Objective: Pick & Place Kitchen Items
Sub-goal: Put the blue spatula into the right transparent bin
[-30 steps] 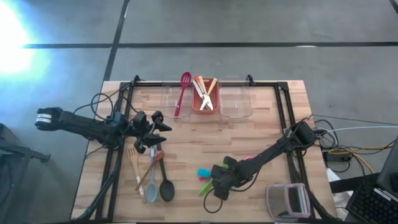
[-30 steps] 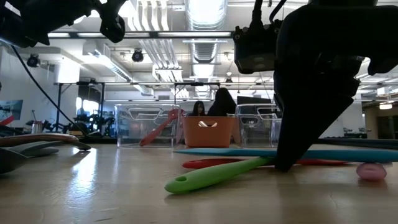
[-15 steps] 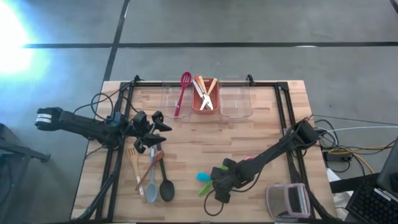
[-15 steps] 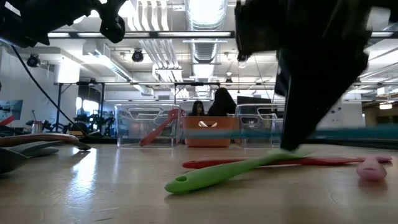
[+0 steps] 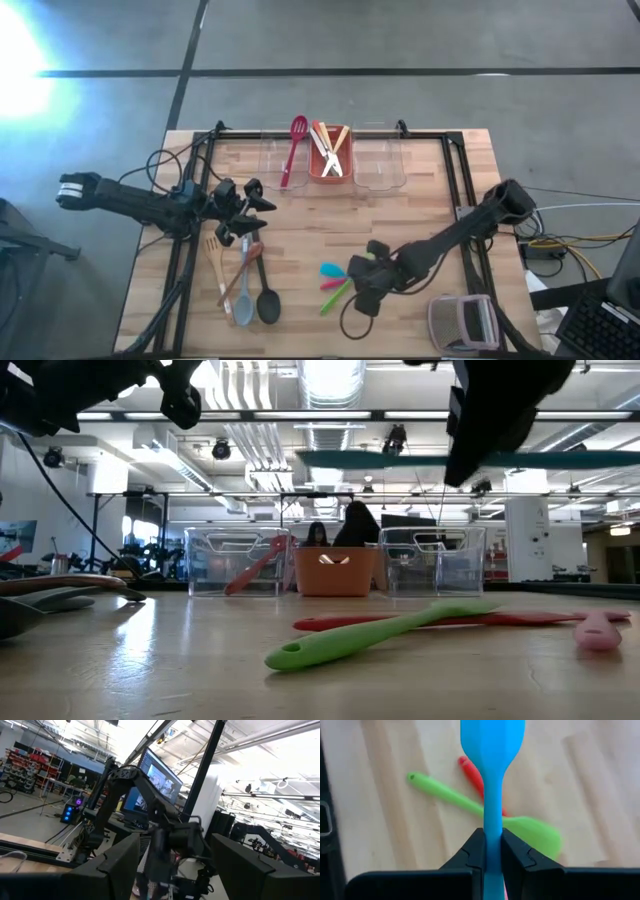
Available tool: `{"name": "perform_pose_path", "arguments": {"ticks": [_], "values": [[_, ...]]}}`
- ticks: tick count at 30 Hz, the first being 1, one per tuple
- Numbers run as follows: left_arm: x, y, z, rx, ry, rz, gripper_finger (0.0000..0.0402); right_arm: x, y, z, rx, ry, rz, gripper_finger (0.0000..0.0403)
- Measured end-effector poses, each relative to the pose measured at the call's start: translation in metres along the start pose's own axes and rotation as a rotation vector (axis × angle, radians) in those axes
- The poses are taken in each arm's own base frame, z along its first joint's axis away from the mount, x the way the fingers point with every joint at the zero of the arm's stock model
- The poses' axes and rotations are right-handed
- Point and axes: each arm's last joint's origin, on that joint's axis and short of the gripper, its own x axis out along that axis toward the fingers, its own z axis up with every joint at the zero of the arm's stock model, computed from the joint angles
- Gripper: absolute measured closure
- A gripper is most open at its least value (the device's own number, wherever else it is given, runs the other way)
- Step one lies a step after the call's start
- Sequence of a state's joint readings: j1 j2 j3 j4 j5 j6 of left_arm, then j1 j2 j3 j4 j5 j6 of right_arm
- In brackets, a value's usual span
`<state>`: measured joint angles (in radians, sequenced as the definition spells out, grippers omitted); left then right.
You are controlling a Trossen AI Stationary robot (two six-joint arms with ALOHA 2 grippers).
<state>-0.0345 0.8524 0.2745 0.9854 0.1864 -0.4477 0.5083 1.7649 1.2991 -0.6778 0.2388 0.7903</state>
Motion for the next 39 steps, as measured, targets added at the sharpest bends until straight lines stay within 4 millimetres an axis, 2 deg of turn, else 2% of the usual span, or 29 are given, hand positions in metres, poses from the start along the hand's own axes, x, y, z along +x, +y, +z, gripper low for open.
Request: {"name": "perform_pose_path", "arguments": {"ticks": [9, 23, 30, 33, 39], "values": [[0.000, 0.000, 0.000, -0.001, 0.000, 0.000, 0.0156, -0.025, -0.022, 0.011, -0.008, -0.085, -0.117, 0.0378], [0.000, 0.000, -0.001, -0.004, 0.009, 0.004, 0.0156, -0.031, -0.072, 0.036, -0.025, -0.058, -0.220, 0.0378], [0.000, 0.001, -0.001, -0.002, 0.015, 0.008, 0.0156, -0.042, -0.116, 0.039, 0.040, -0.121, -0.236, 0.0378], [0.000, 0.002, -0.003, 0.012, 0.022, 0.030, 0.0156, -0.049, -0.136, 0.039, 0.091, -0.218, -0.163, 0.0378], [-0.001, 0.011, -0.010, 0.067, 0.062, 0.248, 0.0156, -0.068, -0.174, 0.035, 0.191, -0.481, -0.013, 0.0378]]}}
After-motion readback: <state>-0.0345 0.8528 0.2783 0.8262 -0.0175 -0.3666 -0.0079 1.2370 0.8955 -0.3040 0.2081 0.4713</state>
